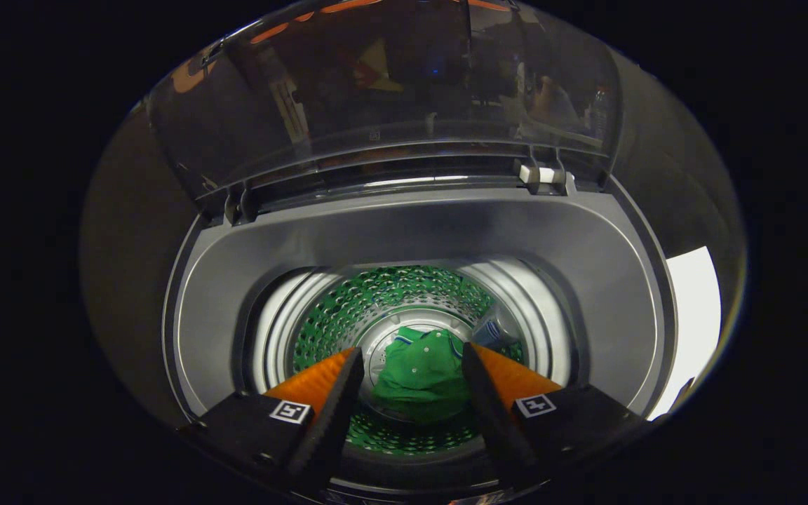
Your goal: Put the clothes into the washing machine and then close the washing machine lid.
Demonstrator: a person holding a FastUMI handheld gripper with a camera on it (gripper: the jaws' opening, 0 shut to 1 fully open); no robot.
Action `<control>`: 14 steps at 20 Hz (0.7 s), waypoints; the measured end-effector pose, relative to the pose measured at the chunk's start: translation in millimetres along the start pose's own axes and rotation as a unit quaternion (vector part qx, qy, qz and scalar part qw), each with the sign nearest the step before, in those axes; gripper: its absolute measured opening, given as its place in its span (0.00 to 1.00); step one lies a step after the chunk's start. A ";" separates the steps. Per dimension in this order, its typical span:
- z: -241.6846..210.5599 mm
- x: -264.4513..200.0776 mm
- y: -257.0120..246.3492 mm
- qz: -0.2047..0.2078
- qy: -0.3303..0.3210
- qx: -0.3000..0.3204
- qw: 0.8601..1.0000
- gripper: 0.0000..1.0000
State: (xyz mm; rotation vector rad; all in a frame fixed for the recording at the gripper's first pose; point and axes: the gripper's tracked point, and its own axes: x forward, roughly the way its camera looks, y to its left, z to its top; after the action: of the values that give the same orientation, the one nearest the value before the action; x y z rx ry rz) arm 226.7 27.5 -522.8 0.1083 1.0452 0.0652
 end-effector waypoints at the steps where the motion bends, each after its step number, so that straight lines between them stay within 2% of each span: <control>1: -0.1 -0.5 0.2 0.000 -0.001 0.001 1.000 0.92; 4: 0.9 -3.0 -0.6 -0.004 -0.009 0.002 1.000 0.99; 8: 30.0 -29.9 4.9 0.000 -0.079 -0.010 0.997 0.99; 14: 127.7 -139.5 26.4 0.021 -0.221 -0.053 0.974 0.99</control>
State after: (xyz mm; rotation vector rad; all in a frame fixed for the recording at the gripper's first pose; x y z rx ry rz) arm 267.4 31.6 -336.2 0.0436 0.5935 0.1289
